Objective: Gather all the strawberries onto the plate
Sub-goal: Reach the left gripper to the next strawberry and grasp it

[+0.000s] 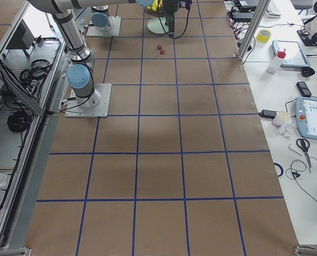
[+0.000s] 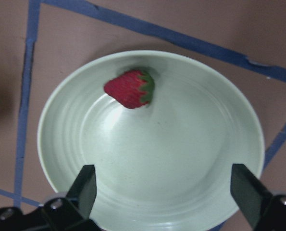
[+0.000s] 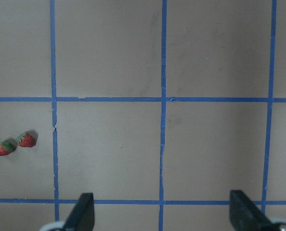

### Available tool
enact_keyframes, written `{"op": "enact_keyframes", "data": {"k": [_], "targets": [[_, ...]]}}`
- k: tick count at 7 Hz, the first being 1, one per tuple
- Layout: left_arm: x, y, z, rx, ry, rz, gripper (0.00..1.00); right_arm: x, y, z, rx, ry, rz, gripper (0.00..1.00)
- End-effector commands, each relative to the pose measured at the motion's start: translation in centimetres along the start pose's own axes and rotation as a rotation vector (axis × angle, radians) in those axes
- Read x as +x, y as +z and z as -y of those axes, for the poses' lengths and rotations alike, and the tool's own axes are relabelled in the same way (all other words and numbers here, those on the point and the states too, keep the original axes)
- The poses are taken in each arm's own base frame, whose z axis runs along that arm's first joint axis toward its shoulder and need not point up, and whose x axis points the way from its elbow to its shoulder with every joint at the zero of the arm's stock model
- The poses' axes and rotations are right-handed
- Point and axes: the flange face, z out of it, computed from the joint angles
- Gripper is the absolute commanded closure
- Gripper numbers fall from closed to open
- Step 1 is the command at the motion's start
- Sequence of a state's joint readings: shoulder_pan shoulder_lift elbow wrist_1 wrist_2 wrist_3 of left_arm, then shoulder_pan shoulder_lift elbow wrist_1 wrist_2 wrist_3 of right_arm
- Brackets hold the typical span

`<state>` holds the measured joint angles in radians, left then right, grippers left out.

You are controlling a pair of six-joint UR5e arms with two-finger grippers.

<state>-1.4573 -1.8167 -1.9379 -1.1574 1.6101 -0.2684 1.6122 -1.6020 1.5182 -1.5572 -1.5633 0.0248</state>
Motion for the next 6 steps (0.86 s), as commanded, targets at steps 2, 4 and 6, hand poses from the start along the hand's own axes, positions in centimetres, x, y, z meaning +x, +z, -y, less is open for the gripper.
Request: {"op": "enact_keyframes", "data": {"k": [2,4,6], "targets": [[7.3,0.3,-4.3,0.018,-0.135,-0.017,0.00,0.0,0.3,0.2,-0.004,-0.051,0.005,0.00],[10.7,0.9,-5.9,0.037,-0.195,-0.075,0.00,0.0,1.1,0.2,-0.021,-0.038,0.002,0.00],[11.8,2.1,-7.3,0.004,-0.178,-0.079,0.00,0.0,1.3,0.2,-0.024,-0.038,0.000,0.00]]}}
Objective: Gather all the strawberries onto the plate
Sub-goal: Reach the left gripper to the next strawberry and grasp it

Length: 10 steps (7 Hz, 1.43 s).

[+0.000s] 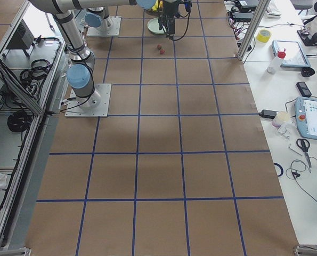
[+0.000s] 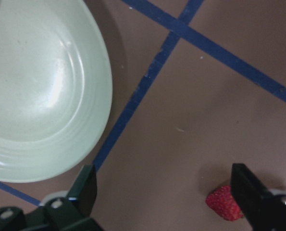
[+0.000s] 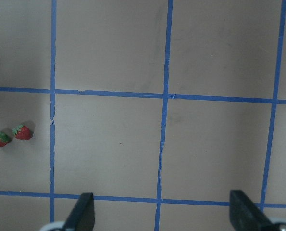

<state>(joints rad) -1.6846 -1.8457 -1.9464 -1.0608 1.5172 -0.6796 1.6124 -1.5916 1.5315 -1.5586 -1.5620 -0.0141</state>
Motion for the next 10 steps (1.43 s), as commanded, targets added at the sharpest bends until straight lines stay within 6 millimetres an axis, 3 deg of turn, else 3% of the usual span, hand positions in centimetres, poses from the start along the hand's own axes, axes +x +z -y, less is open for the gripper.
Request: {"op": "enact_keyframes", "data": {"k": [1,10], "targets": [[0.7,2.3,-2.5,-0.057,0.021,-0.014,0.00,0.0,0.2,0.1,-0.003,-0.007,0.000,0.00],[1.3,5.3,-2.8,-0.127,0.015,-0.051,0.05,-0.1,0.4,0.3,-0.002,0.000,0.003,0.00]]}}
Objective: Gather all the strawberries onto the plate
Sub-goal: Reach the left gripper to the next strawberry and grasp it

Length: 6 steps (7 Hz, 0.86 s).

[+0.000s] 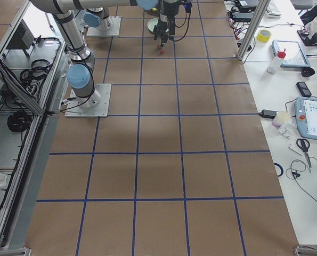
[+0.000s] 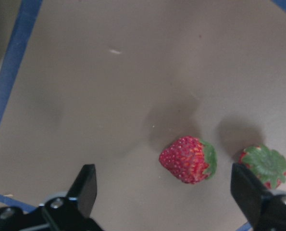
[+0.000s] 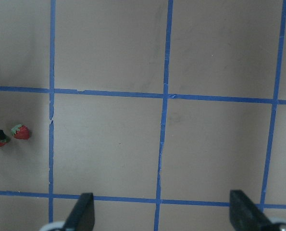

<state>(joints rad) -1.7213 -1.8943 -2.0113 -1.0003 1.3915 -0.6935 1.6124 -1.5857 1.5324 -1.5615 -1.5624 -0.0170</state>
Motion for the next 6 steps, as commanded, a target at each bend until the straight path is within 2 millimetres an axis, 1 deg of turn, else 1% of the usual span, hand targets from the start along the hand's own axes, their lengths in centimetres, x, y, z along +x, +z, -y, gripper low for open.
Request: {"op": "enact_keyframes", "data": {"k": [1,2,3,4,5,6], "targets": [[0.0,1.1,0.3,-0.014,-0.005,0.009,0.06,-0.1,0.2,0.2,0.001,0.002,0.002,0.00],[0.0,1.2,0.3,-0.019,-0.011,0.008,0.46,0.0,0.2,0.2,0.001,0.003,0.002,0.00],[0.6,0.7,0.0,-0.045,-0.032,-0.039,0.99,0.0,0.2,0.2,0.002,0.002,0.004,0.00],[0.8,0.4,0.1,-0.045,-0.038,-0.053,1.00,-0.1,0.1,0.2,0.004,0.000,0.004,0.00],[0.8,-0.5,0.4,-0.022,-0.034,-0.058,1.00,-0.1,0.1,0.2,0.004,0.000,0.002,0.00],[1.1,-1.8,0.9,0.016,-0.019,-0.058,1.00,0.0,0.2,0.3,0.002,0.003,0.002,0.00]]}}
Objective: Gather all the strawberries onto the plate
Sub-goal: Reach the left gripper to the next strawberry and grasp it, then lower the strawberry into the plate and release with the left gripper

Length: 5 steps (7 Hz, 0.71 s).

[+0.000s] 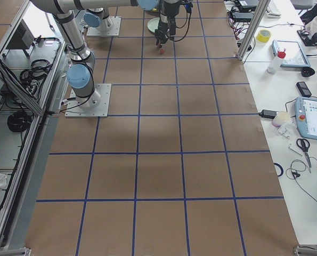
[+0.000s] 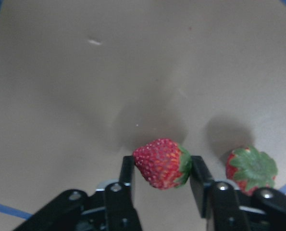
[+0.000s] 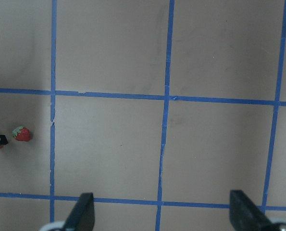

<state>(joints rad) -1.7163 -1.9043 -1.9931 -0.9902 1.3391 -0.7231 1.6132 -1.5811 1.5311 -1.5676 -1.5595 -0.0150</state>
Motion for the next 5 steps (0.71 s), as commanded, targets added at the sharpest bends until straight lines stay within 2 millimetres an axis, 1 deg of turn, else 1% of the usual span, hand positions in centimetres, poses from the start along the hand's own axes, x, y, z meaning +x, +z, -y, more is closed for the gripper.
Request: {"op": "enact_keyframes", "data": {"k": [1,2,3,4,5], "targets": [[0.4,-3.9,1.6,0.142,0.034,0.055,1.00,0.0,0.0,0.0,0.001,-0.001,-0.001,0.00],[-0.3,-6.5,3.2,0.199,0.039,0.117,1.00,0.0,0.0,0.0,0.001,-0.001,0.000,0.00],[-2.5,-9.3,5.4,0.189,0.107,0.158,1.00,0.0,0.0,0.0,0.001,-0.001,0.000,0.00],[-5.3,-11.5,6.9,0.179,0.138,0.201,1.00,0.0,0.0,0.0,0.001,-0.001,0.000,0.00],[-8.1,-11.9,8.3,0.160,0.190,0.265,1.00,0.0,0.0,0.0,0.001,-0.001,0.000,0.00]]}}
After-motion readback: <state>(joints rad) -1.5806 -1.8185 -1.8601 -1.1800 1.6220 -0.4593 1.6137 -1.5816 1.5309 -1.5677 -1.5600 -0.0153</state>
